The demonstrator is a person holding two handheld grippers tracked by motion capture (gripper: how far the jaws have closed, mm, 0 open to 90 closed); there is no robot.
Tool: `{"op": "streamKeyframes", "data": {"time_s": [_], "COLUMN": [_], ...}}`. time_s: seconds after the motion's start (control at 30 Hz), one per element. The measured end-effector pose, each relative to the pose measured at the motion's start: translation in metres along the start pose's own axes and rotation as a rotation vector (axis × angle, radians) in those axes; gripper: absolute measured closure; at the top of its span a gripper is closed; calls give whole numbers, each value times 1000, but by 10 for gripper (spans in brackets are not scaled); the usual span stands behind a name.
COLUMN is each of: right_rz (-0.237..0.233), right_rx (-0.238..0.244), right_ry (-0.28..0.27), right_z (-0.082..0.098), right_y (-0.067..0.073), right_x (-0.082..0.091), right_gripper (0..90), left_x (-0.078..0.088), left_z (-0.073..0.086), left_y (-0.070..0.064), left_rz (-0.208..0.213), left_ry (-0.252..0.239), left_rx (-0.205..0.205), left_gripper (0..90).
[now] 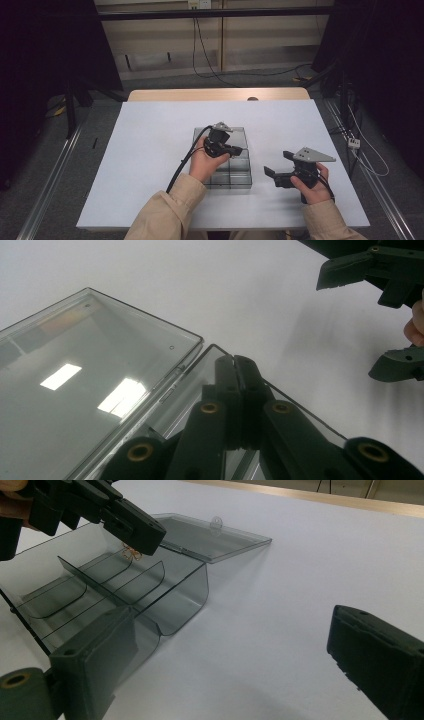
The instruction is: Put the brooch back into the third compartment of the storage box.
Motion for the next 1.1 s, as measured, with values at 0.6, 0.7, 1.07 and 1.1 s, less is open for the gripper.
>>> {"op": "streamKeyframes", "data": {"time_s": [0.6, 0.7, 1.07, 1.1], "right_rz": [-1, 0, 0, 0], "right_rx": [-1, 0, -2, -2], "right_ry": [3, 2, 1, 1], "right_z": [1, 0, 0, 0], "right_y": [0, 0, 0, 0], "right_x": [0, 0, 0, 0], "right_gripper": [56, 55, 55, 55], "left_x": [-7, -7, 1, 3], "left_z": [4, 4, 2, 1], "left_y": [0, 0, 3, 3], "left_rz": [0, 8, -2, -4], "left_ry": [8, 4, -15, -18], "left_rx": [-2, 5, 16, 18], "left_gripper": [895, 886, 742, 717]}}
Point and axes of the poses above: each handheld gripper's, and its own axes: x roughly backward along the jaws, z roughly out of its underside, y roughly to its left, the point moved 10 cm from there along -x, roughly forward along the jaws, and after that the axes turned 15 degrees about x, right-handed, at the moved point
